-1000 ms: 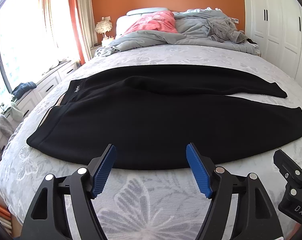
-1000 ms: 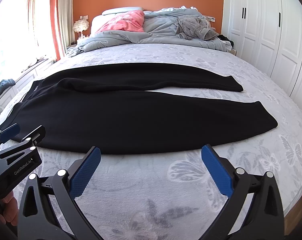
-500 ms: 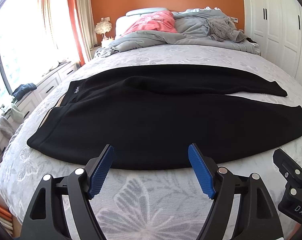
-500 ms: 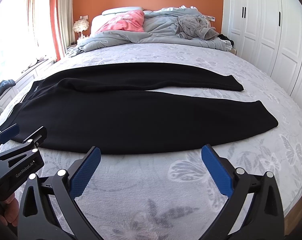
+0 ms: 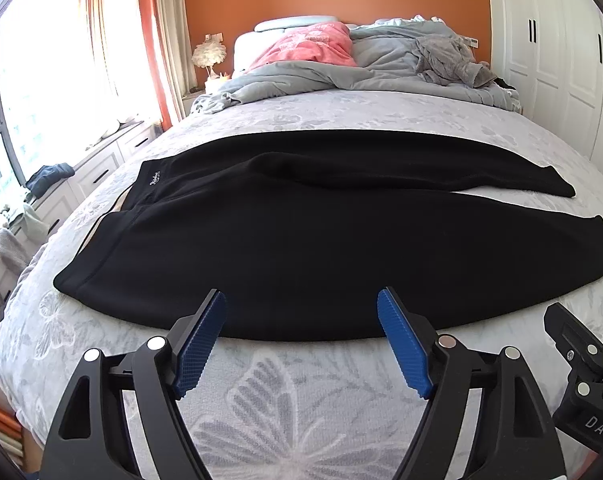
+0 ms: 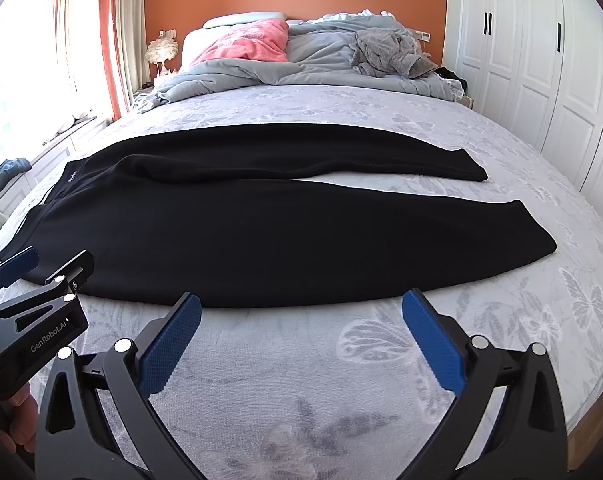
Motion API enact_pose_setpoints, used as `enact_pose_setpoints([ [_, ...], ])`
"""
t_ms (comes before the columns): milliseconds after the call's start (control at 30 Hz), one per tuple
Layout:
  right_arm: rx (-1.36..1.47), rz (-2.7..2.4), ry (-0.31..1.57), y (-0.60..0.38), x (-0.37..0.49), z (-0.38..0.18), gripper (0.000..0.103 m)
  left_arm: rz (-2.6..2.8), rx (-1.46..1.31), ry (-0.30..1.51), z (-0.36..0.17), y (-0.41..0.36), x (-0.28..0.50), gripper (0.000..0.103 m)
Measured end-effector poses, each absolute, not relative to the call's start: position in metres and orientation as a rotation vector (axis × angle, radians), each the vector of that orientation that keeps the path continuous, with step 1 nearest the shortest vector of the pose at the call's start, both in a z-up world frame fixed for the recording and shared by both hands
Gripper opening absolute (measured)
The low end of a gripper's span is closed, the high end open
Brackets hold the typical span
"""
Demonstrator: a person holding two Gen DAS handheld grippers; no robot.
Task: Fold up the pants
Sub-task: 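Move both grippers open toward the waistband of the black pants, then lower both grippers onto the waistband and close them on it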
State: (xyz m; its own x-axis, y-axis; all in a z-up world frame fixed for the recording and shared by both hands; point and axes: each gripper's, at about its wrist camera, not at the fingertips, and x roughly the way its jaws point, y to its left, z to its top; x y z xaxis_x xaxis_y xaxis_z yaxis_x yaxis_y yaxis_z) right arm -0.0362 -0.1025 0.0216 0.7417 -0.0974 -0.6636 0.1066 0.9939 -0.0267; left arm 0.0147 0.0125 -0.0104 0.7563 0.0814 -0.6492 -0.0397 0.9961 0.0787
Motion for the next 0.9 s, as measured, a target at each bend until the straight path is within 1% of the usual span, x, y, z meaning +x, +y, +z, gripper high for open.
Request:
enact_pose_setpoints([
  [667,0.025,-0.115,0.720,-0.100,-0.036,0.022,0.098,0.049,0.077,0.700,-0.007,0.004,0.018,0.075],
  [800,0.079,-0.077,0.747,-0.113,-0.030,0.026,0.098,0.002,-0.025,0.733,-0.011,0.014,0.020,0.075],
  [900,0.075,-0.038,0.771,-0.134,-0.016,0.042,0.098,0.080,-0.054,0.683,-0.008,0.023,0.018,0.075],
])
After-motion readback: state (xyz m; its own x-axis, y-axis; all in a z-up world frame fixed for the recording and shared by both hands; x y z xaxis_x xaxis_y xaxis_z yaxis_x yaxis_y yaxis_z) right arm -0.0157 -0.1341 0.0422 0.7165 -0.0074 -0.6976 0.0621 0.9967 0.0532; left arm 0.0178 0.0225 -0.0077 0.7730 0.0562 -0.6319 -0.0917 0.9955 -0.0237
